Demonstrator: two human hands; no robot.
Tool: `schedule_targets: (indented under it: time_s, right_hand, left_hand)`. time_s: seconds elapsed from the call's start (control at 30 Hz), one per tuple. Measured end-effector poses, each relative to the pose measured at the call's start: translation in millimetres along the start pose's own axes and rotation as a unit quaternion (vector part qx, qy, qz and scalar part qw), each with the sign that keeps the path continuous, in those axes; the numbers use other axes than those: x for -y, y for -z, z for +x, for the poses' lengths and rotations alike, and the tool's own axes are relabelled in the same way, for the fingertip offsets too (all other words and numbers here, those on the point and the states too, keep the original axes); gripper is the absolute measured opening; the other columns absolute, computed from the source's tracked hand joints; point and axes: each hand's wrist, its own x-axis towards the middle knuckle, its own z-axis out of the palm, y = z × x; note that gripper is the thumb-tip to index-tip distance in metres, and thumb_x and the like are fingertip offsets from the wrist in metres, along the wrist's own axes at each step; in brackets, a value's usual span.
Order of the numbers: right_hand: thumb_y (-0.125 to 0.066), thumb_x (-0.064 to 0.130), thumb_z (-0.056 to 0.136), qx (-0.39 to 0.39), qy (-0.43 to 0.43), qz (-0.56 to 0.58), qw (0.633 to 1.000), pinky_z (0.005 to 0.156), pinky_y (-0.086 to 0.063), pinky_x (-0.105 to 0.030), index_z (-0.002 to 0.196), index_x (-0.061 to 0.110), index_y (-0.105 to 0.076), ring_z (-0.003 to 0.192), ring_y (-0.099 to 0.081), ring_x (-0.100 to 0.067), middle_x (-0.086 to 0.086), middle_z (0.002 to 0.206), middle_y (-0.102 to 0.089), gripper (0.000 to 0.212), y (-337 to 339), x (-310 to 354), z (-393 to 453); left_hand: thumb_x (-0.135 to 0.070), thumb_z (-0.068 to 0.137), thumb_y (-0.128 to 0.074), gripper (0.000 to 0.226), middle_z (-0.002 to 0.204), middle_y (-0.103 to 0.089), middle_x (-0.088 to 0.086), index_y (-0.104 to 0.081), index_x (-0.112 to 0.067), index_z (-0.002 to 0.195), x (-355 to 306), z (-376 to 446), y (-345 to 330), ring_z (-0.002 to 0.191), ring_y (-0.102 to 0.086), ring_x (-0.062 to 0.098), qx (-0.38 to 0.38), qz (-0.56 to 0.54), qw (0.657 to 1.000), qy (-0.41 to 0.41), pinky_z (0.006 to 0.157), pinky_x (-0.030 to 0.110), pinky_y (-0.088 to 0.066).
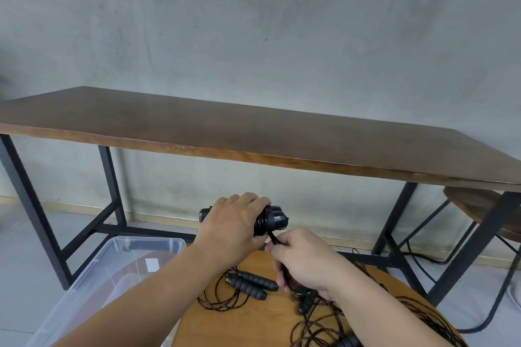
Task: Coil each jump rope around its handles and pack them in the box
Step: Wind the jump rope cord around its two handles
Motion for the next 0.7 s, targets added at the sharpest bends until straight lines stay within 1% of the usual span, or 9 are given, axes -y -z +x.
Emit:
schedule_targets:
  time_s: [0.07, 0.13, 0.2, 0.3, 0.37, 0.43, 0.5, 0.6, 0.7]
  right_hand:
    - [-0.045, 0.015, 0.102, 0.016, -0.005, -0.024, 1.0, 0.045, -0.045, -0.021, 0.082, 0.004, -0.06, 0.04, -0.053, -0.009, -0.005, 0.059, -0.057, 0.027, 2.2, 7.6, -5.4]
    - [-0.045, 0.014, 0.1, 0.034, -0.013, -0.069, 0.997, 0.043, -0.044, -0.018, 0.08, 0.009, -0.056, 0.038, -0.053, -0.007, -0.003, 0.058, -0.056, 0.024, 2.3, 13.5, -11.1]
    - [-0.046, 0.018, 0.095, 0.048, -0.014, -0.158, 0.986, 0.049, -0.047, -0.02, 0.089, 0.006, -0.061, 0.048, -0.057, -0.012, -0.003, 0.063, -0.062, 0.02, 2.6, 16.6, -14.8]
    - [-0.05, 0.024, 0.09, 0.053, 0.014, -0.303, 0.951, 0.058, -0.051, -0.025, 0.102, 0.006, -0.068, 0.054, -0.058, -0.012, -0.002, 0.064, -0.066, 0.028, 7.6, 22.2, -18.0]
    - [-0.056, 0.022, 0.085, 0.036, 0.044, -0.352, 0.934, 0.057, -0.05, -0.03, 0.094, 0.006, -0.072, 0.057, -0.057, -0.014, -0.005, 0.064, -0.063, 0.025, 14.5, 28.3, -17.0]
    - [-0.06, 0.02, 0.081, 0.016, 0.088, -0.387, 0.918, 0.054, -0.046, -0.032, 0.084, 0.007, -0.074, 0.058, -0.053, -0.017, -0.006, 0.066, -0.06, 0.02, 22.2, 32.9, -13.3]
    - [-0.063, 0.019, 0.081, 0.009, 0.123, -0.391, 0.912, 0.057, -0.051, -0.03, 0.085, 0.014, -0.077, 0.062, -0.058, -0.014, 0.0, 0.073, -0.067, 0.015, 33.1, 36.1, -7.5]
    - [-0.068, 0.02, 0.084, 0.022, 0.151, -0.331, 0.931, 0.065, -0.058, -0.024, 0.09, 0.023, -0.079, 0.069, -0.064, -0.008, 0.008, 0.079, -0.071, 0.012, 52.7, 36.6, 5.7]
    - [-0.077, 0.034, 0.083, 0.024, 0.149, -0.256, 0.955, 0.058, -0.05, -0.02, 0.085, 0.027, -0.077, 0.057, -0.058, -0.004, 0.009, 0.066, -0.066, 0.008, 67.0, 25.5, 18.8]
  left_hand:
    - [-0.053, 0.088, -0.059, 0.064, 0.135, -0.048, -0.008, -0.035, -0.032, 0.144, -2.4, -2.3, -2.9, 0.118, -0.051, 0.018, 0.007, 0.026, 1.0, -0.014, 0.101, 0.034, -0.038]
    - [-0.054, 0.088, -0.057, 0.065, 0.135, -0.047, -0.007, -0.034, -0.031, 0.144, -3.4, -4.6, -5.8, 0.117, -0.05, 0.019, 0.014, 0.045, 0.999, -0.022, 0.1, 0.034, -0.038]
    - [-0.053, 0.089, -0.054, 0.061, 0.133, -0.048, -0.006, -0.036, -0.03, 0.142, -4.0, -8.3, -8.5, 0.114, -0.05, 0.019, 0.022, 0.051, 0.998, -0.026, 0.097, 0.033, -0.038]
    - [-0.055, 0.089, -0.047, 0.057, 0.127, -0.05, -0.005, -0.041, -0.027, 0.138, -7.1, -14.4, -12.0, 0.108, -0.052, 0.019, 0.036, 0.051, 0.997, -0.043, 0.092, 0.033, -0.04]
    - [-0.058, 0.083, -0.033, 0.056, 0.113, -0.056, -0.005, -0.051, -0.027, 0.126, -9.6, -18.1, -15.6, 0.095, -0.056, 0.019, 0.033, 0.043, 0.996, -0.069, 0.081, 0.033, -0.042]
    - [-0.057, 0.078, -0.033, 0.048, 0.097, -0.059, -0.006, -0.057, -0.028, 0.109, -11.7, -20.7, -20.5, 0.081, -0.057, 0.018, 0.026, 0.025, 0.995, -0.091, 0.071, 0.032, -0.042]
    - [-0.057, 0.081, -0.041, 0.042, 0.091, -0.061, -0.008, -0.061, -0.028, 0.105, -14.3, -22.0, -24.5, 0.076, -0.058, 0.016, 0.013, 0.016, 0.995, -0.101, 0.069, 0.032, -0.046]
    - [-0.063, 0.085, -0.039, 0.052, 0.098, -0.062, -0.008, -0.061, -0.027, 0.115, -17.9, -26.1, -22.3, 0.084, -0.058, 0.014, 0.02, 0.011, 0.994, -0.107, 0.079, 0.031, -0.048]
    - [-0.067, 0.086, -0.035, 0.061, 0.11, -0.06, -0.011, -0.054, -0.028, 0.128, -20.1, -31.4, -15.3, 0.096, -0.056, 0.012, 0.029, -0.031, 0.994, -0.097, 0.09, 0.03, -0.045]
